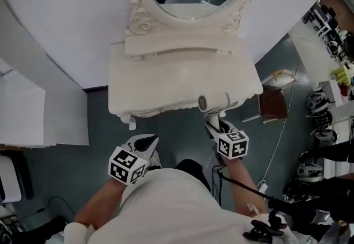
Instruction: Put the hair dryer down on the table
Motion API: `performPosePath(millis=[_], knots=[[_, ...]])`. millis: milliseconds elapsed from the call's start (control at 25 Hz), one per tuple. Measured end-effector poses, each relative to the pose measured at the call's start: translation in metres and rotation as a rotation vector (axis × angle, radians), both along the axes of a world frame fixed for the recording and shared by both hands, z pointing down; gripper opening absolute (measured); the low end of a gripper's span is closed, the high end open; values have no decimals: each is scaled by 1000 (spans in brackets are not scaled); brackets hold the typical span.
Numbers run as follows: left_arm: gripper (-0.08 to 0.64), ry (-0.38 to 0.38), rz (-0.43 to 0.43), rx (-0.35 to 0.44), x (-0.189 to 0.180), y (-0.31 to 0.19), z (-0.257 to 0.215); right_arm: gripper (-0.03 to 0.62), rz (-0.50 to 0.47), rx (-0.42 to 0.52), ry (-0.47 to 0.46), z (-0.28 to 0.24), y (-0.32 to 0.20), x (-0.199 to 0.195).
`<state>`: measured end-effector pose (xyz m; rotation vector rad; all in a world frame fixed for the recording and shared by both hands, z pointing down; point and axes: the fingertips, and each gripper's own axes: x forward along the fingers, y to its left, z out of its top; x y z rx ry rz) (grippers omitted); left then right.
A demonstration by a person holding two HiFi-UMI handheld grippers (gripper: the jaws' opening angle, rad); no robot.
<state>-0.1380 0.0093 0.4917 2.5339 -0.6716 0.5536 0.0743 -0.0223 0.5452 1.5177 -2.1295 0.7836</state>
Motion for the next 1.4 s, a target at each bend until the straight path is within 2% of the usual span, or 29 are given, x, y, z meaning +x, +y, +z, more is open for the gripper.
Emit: performPosePath(millis=[160, 440, 640, 1000, 1400], knots=[[2, -4, 2, -34, -14, -32, 13, 172, 38, -10, 3, 6, -51, -5], [2, 1, -16, -35, 4, -87, 13, 172, 23, -5, 27, 10, -142, 12], [2, -7, -99, -29, 12, -138, 3, 172, -9, -6, 30, 16, -205, 25], [2, -37, -191, -7, 43, -222, -12, 172, -55, -41, 70, 41, -313, 51], [2, -92, -351, -25, 28, -274, -7, 172, -96, -93, 92, 79, -407, 53]])
